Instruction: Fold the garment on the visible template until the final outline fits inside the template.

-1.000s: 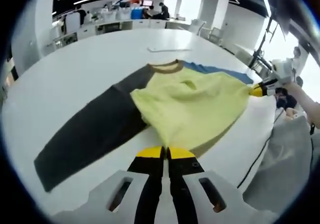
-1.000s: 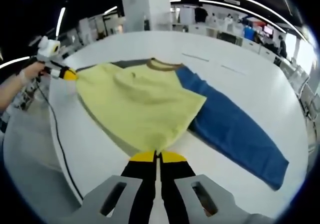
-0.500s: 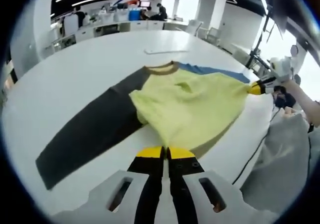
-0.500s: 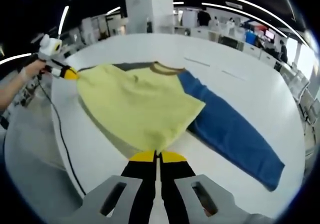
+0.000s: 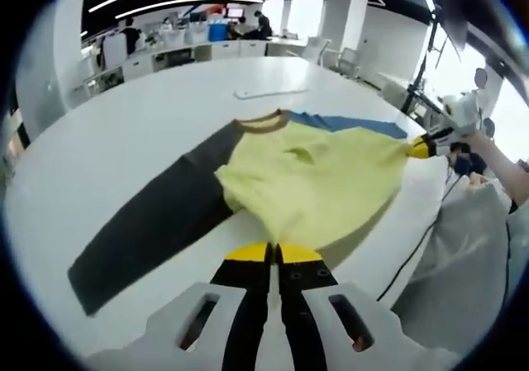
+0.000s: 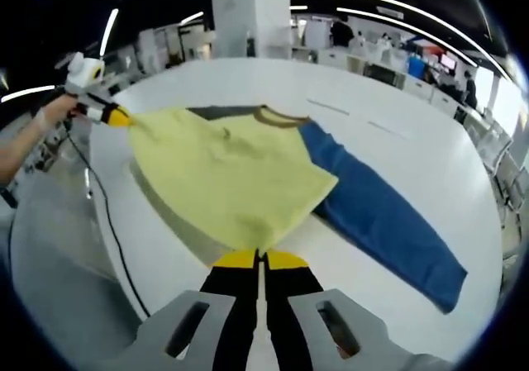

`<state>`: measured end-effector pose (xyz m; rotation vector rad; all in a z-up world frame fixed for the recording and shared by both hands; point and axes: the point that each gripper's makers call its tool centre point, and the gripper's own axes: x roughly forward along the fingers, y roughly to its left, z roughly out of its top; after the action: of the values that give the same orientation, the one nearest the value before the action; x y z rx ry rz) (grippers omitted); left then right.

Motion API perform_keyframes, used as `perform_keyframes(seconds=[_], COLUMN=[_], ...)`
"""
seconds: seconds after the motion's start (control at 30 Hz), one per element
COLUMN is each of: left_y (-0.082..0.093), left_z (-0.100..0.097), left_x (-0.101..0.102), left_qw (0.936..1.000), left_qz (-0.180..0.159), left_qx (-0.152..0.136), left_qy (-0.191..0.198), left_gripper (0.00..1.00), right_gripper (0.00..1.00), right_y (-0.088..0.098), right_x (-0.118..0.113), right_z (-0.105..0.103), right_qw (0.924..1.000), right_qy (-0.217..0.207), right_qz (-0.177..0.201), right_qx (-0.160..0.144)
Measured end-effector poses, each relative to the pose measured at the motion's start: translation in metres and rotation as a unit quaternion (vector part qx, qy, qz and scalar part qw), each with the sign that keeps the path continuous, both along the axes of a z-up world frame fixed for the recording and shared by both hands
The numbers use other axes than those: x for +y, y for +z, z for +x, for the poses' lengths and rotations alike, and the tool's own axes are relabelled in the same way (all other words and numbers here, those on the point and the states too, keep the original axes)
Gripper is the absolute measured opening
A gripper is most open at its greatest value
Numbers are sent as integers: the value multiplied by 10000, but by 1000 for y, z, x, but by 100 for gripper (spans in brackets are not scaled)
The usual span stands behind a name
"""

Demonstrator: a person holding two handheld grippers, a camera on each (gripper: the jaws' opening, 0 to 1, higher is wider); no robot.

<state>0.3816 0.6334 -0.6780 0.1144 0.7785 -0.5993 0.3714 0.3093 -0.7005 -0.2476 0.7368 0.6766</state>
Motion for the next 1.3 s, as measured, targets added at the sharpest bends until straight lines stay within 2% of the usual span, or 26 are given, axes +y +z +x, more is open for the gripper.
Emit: perform_keyframes(seconds=[0.63, 1.0, 1.3], left_y=[5, 13, 15], left_z=[-19, -26, -38], left_x=[1, 1, -1], left_qw=[10000, 9999, 9999], left_qz=[-27, 1, 14], left_qx=[-38, -173, -141], left_qy=[-5, -13, -40], left_gripper=[0, 0, 0], right_gripper=[2, 2, 2], right_y=[8, 17, 21], right_x=[0, 1, 4], right_z=[-14, -23, -30], right_qw=[10000, 9999, 9997], right_qy=[47, 110, 177], right_qz=[22, -12, -16], right_qx=[-47, -126, -151])
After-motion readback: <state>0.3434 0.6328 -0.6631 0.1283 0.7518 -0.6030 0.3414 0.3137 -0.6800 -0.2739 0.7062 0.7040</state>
